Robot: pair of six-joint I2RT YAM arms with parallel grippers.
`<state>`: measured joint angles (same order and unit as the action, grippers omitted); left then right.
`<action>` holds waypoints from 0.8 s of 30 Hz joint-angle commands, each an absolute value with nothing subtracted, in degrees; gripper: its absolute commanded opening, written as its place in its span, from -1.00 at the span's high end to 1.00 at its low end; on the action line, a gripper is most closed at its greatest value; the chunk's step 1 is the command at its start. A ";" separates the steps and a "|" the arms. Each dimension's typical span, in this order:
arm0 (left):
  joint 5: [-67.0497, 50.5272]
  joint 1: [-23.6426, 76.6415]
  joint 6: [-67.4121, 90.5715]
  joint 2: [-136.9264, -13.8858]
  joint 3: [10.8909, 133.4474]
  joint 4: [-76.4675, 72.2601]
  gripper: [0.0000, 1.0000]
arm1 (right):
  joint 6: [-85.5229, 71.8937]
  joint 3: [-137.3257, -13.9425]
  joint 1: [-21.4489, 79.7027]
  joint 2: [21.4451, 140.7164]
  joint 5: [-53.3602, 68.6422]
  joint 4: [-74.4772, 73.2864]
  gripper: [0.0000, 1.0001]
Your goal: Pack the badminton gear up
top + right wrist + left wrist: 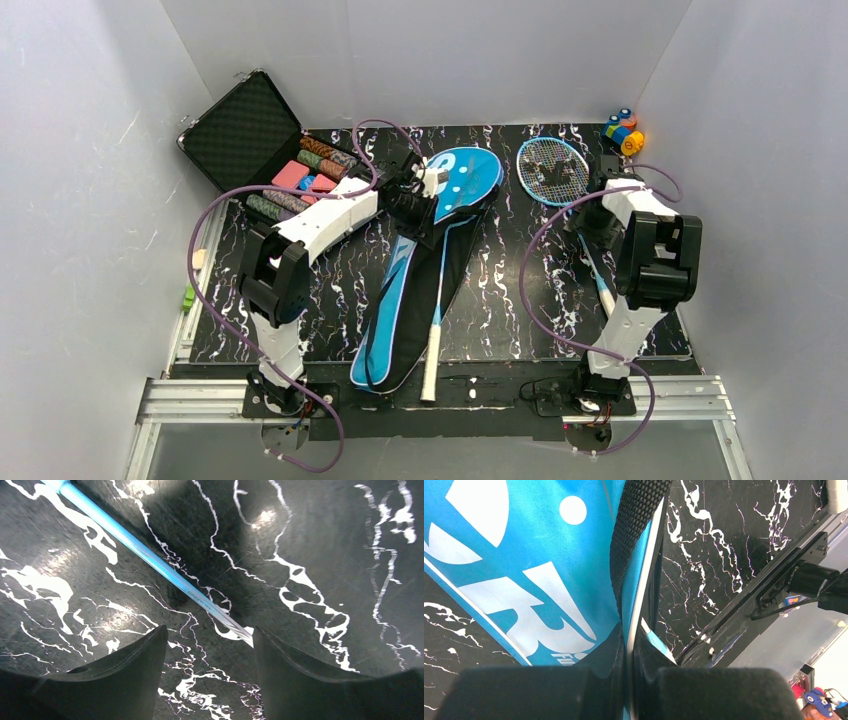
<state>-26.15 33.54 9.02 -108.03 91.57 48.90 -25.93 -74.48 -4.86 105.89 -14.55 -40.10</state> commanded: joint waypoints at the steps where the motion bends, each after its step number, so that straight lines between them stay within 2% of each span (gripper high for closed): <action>1: -27.18 32.64 9.23 -103.11 94.02 48.67 1.00 | -25.79 -75.28 -4.72 107.47 -11.30 -40.07 -0.35; 4: -27.22 32.36 9.29 -102.90 94.11 48.71 1.00 | -26.01 -73.99 -4.75 107.27 -9.73 -39.21 -0.20; 5: -27.23 32.24 9.31 -102.93 94.22 48.76 1.00 | -26.17 -73.40 -4.75 106.96 -9.32 -38.88 -0.10; 6: -27.25 32.12 9.40 -102.77 94.33 48.78 1.00 | -26.53 -72.64 -4.69 106.26 -8.68 -38.47 0.09; 10: -27.13 31.99 9.46 -102.75 94.56 48.91 1.00 | -26.37 -72.49 -3.75 105.65 -6.08 -37.93 0.45; 14: -26.81 31.90 9.41 -102.79 94.79 48.92 1.00 | -27.37 -72.39 -1.45 105.61 -4.14 -37.91 0.68; 20: -26.46 31.82 9.43 -102.70 94.75 48.89 1.00 | -28.45 -73.43 3.86 105.88 -5.58 -37.97 0.77; 24: -26.20 31.77 9.32 -102.20 94.27 48.74 1.00 | -28.53 -73.46 5.27 106.75 -5.59 -38.24 0.67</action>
